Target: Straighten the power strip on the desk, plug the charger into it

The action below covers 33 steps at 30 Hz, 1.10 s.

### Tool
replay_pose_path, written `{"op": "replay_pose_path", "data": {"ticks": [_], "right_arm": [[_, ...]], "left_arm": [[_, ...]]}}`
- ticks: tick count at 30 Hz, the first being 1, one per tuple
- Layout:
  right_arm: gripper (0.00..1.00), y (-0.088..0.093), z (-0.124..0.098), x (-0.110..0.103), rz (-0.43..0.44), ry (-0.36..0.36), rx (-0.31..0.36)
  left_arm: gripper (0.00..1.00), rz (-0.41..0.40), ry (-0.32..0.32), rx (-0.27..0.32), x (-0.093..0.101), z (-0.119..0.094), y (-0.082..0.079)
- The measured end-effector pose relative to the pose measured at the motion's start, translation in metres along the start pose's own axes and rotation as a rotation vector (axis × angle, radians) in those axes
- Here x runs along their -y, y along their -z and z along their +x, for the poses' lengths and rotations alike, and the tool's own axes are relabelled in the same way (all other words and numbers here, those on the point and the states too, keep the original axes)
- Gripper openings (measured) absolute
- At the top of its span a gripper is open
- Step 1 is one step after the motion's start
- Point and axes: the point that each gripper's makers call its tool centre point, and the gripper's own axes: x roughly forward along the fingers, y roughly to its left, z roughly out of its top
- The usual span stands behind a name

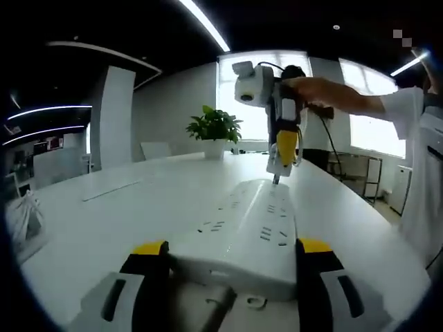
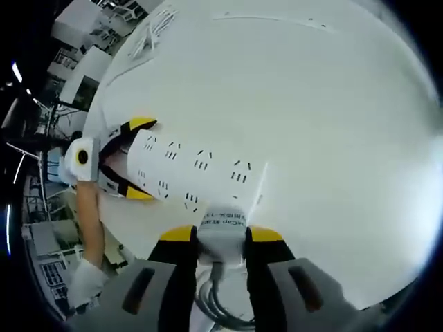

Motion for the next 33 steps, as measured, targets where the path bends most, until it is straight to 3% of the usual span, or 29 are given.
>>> {"op": "replay_pose_path", "data": {"ticks": [8, 14, 15, 16, 24, 26, 27, 28, 29, 31, 33], "right_arm": [[0.26, -0.006, 0.0, -0.001, 0.039, 0.097, -0.008], [0.26, 0.0, 0.006, 0.0, 0.105, 0.107, 0.0], [0.26, 0.004, 0.006, -0.003, 0.202, 0.107, -0.023], [0.26, 0.001, 0.005, -0.001, 0.154, 0.11, -0.006], [0.25, -0.001, 0.006, -0.002, 0.148, 0.191, 0.016], [0.25, -0.01, 0.006, 0.0, 0.144, 0.209, 0.024], [0.25, -0.009, 0.013, 0.004, 0.131, 0.22, 0.017], [0.25, -0.016, 0.012, 0.0, 0.237, 0.214, 0.031], [0.25, -0.003, 0.011, -0.004, 0.155, 0.216, 0.016], [0.25, 0.008, 0.014, -0.004, 0.165, 0.199, 0.019], [0.25, 0.008, 0.014, -0.004, 0.164, 0.195, 0.02]], "left_arm": [[0.75, 0.0, 0.0, 0.0, -0.001, 0.0, 0.0], [0.75, -0.001, -0.001, -0.001, -0.001, 0.0, 0.0], [0.75, -0.005, 0.0, -0.005, -0.001, 0.0, 0.001], [0.75, -0.003, -0.001, -0.003, -0.001, 0.0, 0.0], [0.75, -0.004, -0.002, -0.003, -0.002, 0.002, 0.0], [0.75, -0.004, -0.002, -0.003, -0.002, 0.002, 0.0], [0.75, -0.004, -0.002, -0.004, -0.002, 0.002, 0.0], [0.75, 0.002, -0.005, 0.002, -0.003, 0.003, -0.001], [0.75, -0.001, -0.003, 0.0, -0.003, 0.002, -0.001], [0.75, 0.0, -0.004, 0.0, -0.003, 0.002, -0.002], [0.75, 0.0, -0.004, 0.0, -0.003, 0.002, -0.002]]}}
